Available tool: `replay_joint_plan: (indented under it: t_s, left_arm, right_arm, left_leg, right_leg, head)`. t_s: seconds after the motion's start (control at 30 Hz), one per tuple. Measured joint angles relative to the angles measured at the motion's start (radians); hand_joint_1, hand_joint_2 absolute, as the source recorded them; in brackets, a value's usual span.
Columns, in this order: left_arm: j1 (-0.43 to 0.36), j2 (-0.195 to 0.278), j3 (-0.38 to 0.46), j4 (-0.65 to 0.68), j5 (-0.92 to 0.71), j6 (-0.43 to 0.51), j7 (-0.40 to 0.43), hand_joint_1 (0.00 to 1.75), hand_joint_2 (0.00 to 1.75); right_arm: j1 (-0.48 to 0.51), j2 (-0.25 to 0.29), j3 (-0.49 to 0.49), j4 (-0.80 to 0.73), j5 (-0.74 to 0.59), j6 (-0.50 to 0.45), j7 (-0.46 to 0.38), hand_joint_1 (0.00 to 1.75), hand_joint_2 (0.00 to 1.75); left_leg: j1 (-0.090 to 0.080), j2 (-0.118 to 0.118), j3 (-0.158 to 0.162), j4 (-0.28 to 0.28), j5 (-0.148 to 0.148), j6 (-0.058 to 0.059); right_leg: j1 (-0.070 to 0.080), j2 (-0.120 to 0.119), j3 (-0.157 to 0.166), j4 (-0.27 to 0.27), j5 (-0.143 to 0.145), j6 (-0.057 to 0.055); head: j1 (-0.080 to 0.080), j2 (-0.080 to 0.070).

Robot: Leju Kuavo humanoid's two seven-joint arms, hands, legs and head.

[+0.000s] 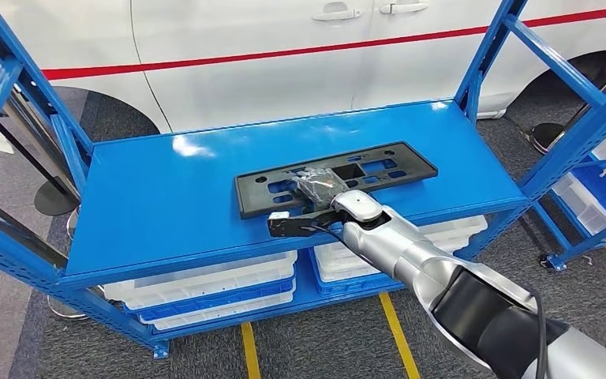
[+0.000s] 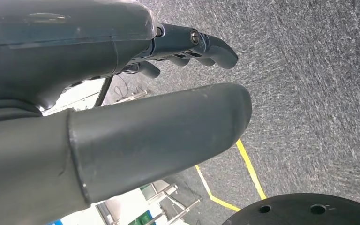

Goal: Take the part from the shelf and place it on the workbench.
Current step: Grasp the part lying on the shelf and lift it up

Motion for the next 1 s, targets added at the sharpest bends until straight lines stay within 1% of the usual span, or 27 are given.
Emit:
replay_joint_plan:
  t_s: [0.1, 0.5, 0.63, 0.77, 0.97, 1.0]
  left_arm:
    - [0.000, 0.000, 0.000, 0.000, 0.000, -0.002, 0.002, 0.00, 0.00]
    - [-0.004, 0.000, 0.000, 0.000, 0.009, -0.005, 0.027, 0.00, 0.00]
    - [-0.003, 0.002, 0.002, 0.000, 0.039, -0.006, 0.036, 0.00, 1.75]
    - [0.008, 0.006, 0.015, 0.000, 0.073, -0.009, 0.033, 0.00, 1.75]
    - [0.047, 0.016, 0.044, 0.000, 0.106, -0.010, 0.017, 0.00, 1.75]
    - [0.051, 0.017, 0.047, 0.000, 0.107, -0.010, 0.016, 0.00, 1.31]
  right_arm:
    - [0.000, 0.003, -0.008, 0.007, 0.000, -0.001, -0.001, 1.75, 1.75]
    - [0.000, 0.017, -0.017, 0.019, 0.009, 0.001, -0.008, 1.73, 1.75]
    - [0.003, 0.024, -0.024, 0.024, 0.020, 0.005, -0.019, 1.75, 1.75]
    - [0.008, 0.037, -0.031, 0.026, 0.029, 0.004, -0.025, 1.75, 1.75]
    - [0.022, 0.075, -0.031, 0.026, 0.045, 0.005, -0.023, 1.75, 1.75]
    - [0.023, 0.079, -0.031, 0.026, 0.045, 0.005, -0.022, 1.75, 1.75]
  left_leg:
    - [0.000, 0.000, 0.001, 0.000, 0.000, 0.000]
    - [0.000, 0.000, 0.004, 0.000, 0.000, 0.000]
    - [0.000, 0.000, 0.005, 0.000, 0.000, 0.000]
    - [0.000, 0.000, 0.005, 0.000, 0.000, 0.000]
    - [0.000, 0.001, 0.007, -0.001, -0.001, -0.002]
    - [0.000, 0.001, 0.007, -0.001, -0.001, -0.002]
  right_leg:
    - [0.000, 0.000, 0.000, 0.000, 0.000, 0.000]
    - [0.000, 0.000, 0.003, 0.000, -0.001, 0.000]
    - [0.000, 0.000, 0.004, 0.000, -0.001, 0.000]
    - [0.000, 0.000, 0.005, 0.000, -0.001, 0.000]
    - [0.000, 0.002, 0.005, 0.000, -0.002, -0.002]
    - [0.001, 0.002, 0.005, 0.000, -0.002, -0.002]
  head:
    - [0.000, 0.000]
    - [0.000, 0.000]
    - [0.000, 0.000]
    - [0.000, 0.000]
    - [0.000, 0.000]
    - [0.000, 0.000]
